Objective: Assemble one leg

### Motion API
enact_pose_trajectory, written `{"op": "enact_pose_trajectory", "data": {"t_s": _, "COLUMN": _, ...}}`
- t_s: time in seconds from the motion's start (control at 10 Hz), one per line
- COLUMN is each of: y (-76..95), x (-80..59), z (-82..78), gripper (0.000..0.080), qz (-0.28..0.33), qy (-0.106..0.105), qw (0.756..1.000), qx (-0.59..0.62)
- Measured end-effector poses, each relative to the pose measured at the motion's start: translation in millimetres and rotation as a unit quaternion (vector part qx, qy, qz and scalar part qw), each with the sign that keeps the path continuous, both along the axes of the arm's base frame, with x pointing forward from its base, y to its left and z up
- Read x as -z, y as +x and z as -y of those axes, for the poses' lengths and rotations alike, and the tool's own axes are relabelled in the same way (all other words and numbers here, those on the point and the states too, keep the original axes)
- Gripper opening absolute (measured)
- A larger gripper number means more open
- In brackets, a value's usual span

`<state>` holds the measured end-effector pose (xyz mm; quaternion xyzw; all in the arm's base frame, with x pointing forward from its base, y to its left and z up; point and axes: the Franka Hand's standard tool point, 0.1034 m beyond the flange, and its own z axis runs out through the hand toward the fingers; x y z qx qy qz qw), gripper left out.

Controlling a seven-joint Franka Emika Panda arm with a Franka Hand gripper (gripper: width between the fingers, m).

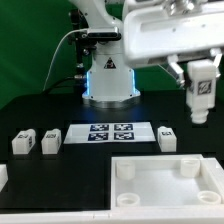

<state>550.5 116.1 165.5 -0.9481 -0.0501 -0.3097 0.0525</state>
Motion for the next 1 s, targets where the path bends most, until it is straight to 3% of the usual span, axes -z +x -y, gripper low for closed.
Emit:
{"op": "enact_pose_trajectory", "data": {"t_s": 0.2, "y": 0.5, "x": 1.2, "z": 1.7, "gripper": 0.0291, "qz": 0.000, "qy": -0.003, "qw": 1.000, "qx": -0.001}}
{"op": "enact_pose_trajectory", "data": {"t_s": 0.3, "y": 0.9, "x": 11.6, "z": 4.7, "gripper": 0.0291, "qz": -0.002, "qy": -0.015, "qw": 1.000, "qx": -0.011}}
{"op": "enact_pose_trajectory", "data": {"t_s": 0.5, "y": 30.3, "x": 13.8, "z": 5.5, "gripper": 0.0291, "qz": 0.004, "qy": -0.028, "qw": 0.999, "qx": -0.019}}
{"op": "enact_pose_trajectory", "data": {"t_s": 0.7, "y": 53.3, "x": 25.4, "z": 2.3, "gripper": 0.0291, "qz": 0.006, "qy": -0.035, "qw": 0.999, "qx": -0.025}}
{"op": "enact_pose_trajectory", "data": {"t_s": 0.8, "y": 60.6, "x": 27.3, "z": 2.1, "gripper": 0.0291, "qz": 0.009, "qy": -0.034, "qw": 0.999, "qx": -0.023}}
{"op": "enact_pose_trajectory", "data": {"t_s": 1.0, "y": 57.8, "x": 27.1, "z": 2.2, "gripper": 0.0291, "qz": 0.008, "qy": -0.034, "qw": 0.999, "qx": -0.024}}
